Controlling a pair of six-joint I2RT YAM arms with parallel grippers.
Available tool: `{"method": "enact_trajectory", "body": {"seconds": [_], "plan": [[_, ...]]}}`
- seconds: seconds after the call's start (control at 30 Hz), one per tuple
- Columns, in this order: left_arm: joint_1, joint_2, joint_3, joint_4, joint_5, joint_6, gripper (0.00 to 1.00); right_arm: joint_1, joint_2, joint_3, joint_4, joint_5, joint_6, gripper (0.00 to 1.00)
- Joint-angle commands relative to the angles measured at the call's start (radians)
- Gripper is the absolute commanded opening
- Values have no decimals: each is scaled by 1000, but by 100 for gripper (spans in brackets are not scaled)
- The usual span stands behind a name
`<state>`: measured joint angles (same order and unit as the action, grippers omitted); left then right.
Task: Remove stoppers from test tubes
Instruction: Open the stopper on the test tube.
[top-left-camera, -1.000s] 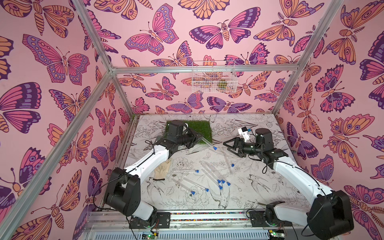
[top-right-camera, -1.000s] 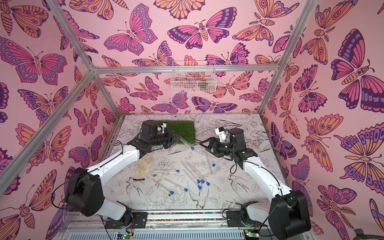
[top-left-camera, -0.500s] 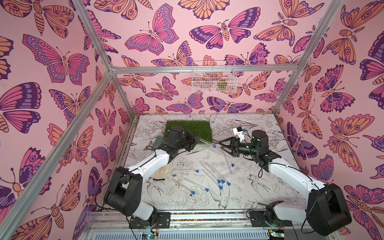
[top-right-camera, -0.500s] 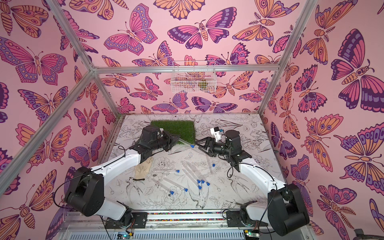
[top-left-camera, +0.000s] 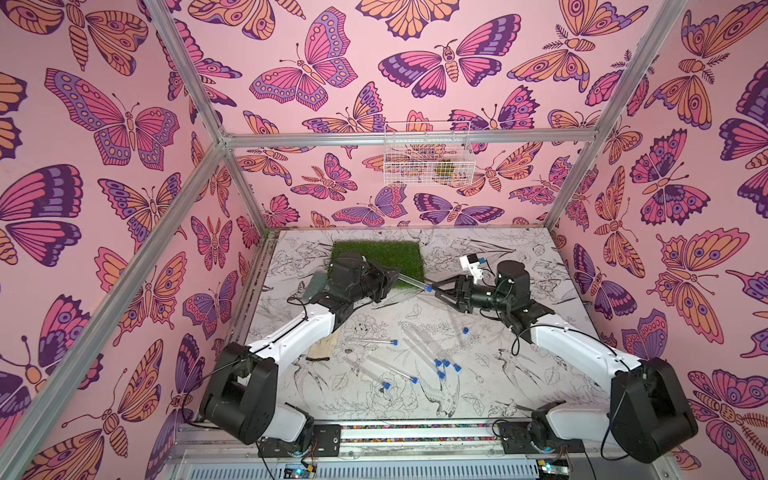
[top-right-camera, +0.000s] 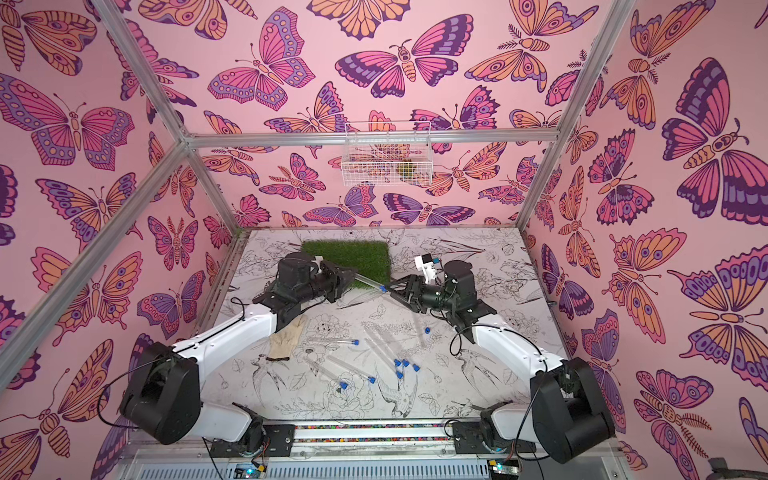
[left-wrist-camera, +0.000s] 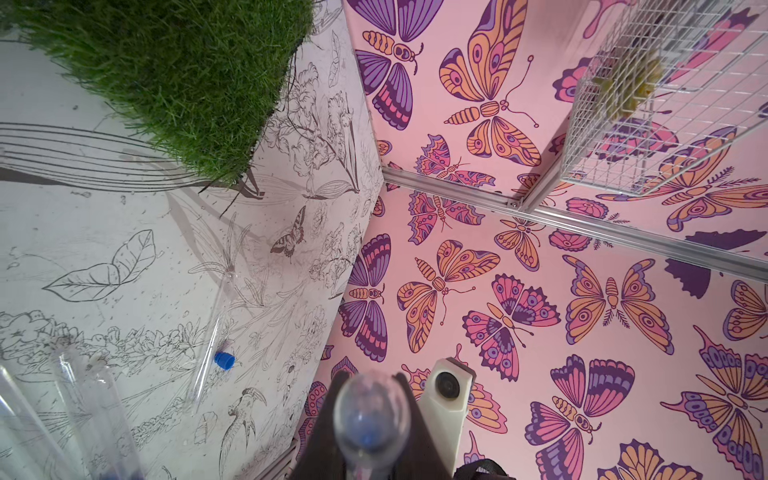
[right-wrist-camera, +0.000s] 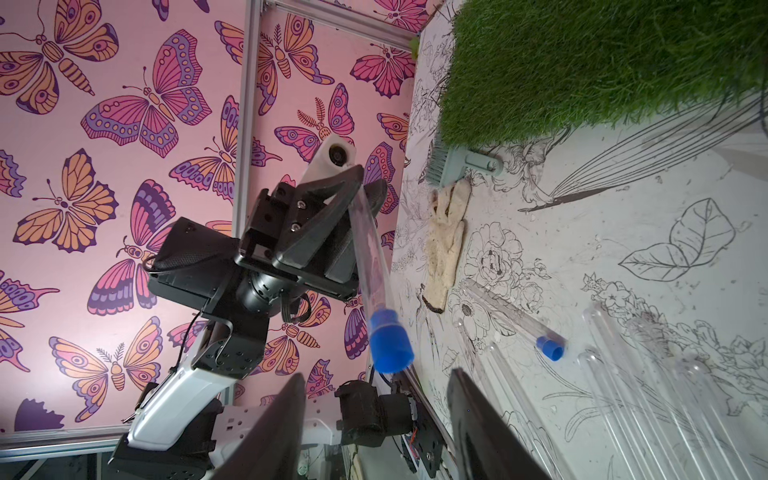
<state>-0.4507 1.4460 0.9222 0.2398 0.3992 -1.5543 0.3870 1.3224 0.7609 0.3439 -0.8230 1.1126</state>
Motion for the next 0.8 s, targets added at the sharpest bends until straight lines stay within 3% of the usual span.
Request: {"method": "enact_trajectory", "body": {"seconds": [0.0,0.37,0.77], "plan": [[-3,-25,-17,33,-7,-13,3,9,15,10,78,3,35,54],[-6,-32,-29,50,-9,-27,3,24,43,11,119,-1,56,48],[-16,-18,-32,65,-10,-39,2,26,55,14,140,-5,60,34]]}}
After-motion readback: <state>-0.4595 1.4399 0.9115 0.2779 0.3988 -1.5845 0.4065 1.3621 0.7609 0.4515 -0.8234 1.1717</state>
